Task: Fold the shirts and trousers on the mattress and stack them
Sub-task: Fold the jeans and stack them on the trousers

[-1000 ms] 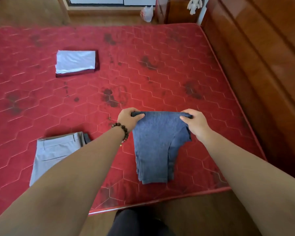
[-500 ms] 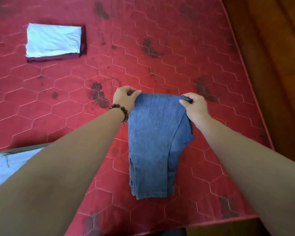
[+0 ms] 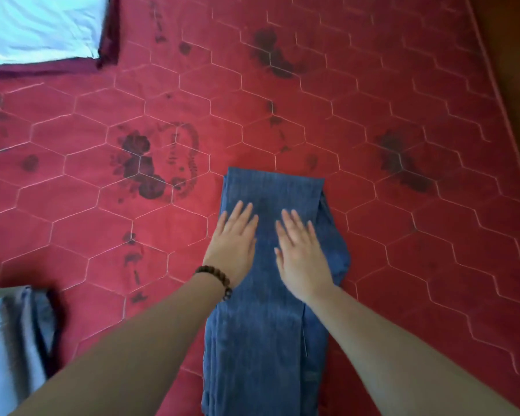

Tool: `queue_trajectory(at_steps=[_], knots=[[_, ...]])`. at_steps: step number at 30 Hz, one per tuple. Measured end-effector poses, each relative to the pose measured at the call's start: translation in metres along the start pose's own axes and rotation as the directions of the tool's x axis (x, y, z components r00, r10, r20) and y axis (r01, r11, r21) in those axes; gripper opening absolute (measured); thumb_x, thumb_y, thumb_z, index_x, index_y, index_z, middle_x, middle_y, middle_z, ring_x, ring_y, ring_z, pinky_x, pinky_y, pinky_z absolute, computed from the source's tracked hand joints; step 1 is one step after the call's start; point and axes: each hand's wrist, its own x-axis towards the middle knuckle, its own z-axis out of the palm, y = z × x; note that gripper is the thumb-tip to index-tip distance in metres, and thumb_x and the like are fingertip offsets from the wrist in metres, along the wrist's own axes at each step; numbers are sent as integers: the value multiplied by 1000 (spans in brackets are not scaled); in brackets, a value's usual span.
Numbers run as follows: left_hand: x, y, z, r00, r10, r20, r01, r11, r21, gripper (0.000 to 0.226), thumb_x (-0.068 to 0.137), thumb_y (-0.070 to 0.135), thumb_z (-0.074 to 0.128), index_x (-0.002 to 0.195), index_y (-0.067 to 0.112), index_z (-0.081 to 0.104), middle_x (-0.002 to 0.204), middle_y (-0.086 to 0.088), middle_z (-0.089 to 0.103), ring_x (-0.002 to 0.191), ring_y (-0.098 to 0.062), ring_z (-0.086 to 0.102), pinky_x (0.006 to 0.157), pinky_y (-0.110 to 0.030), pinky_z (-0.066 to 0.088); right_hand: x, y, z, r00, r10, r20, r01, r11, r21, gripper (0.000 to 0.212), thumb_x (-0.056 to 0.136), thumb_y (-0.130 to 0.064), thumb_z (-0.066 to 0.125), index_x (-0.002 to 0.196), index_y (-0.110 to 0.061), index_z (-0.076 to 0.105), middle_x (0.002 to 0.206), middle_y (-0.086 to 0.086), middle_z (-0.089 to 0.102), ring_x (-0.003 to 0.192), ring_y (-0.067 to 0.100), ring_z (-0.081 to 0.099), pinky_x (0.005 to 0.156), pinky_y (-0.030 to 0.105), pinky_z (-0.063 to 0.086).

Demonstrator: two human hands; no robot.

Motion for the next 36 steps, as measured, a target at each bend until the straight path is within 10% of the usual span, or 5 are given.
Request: queue_trajectory(at_steps=[5,26,36], knots=[[29,-6,41,1000,3,24,-9,971,241,61,98,41,11,153,16,7,161,-1,2,148,-20,-6,120,-42,-5,22,9,48,999,-48,-11,47,997,-62,55,101,-36,28,152,-15,24,160,2,17,149,16,6,121,45,5],[83,-19,34,1000,-27,-12,29,973,230,68,92,64,9,152,35,0,161,-8,-5,148,-22,-8,113,-64,-6,93,44,30,991,132,28,-127,984,-124,55,103,-43,16,153,-28,0,162,7,-6,149,25,-7,119,50,-5],[-58,10,71,999,-6,-37,15,972,235,60,97,46,11,153,23,2,161,-13,0,148,-26,-4,118,-55,2,-62,-33,76,977,207,-44,-208,978,-19,55,103,-37,21,154,-18,15,162,6,7,149,24,0,119,52,7]])
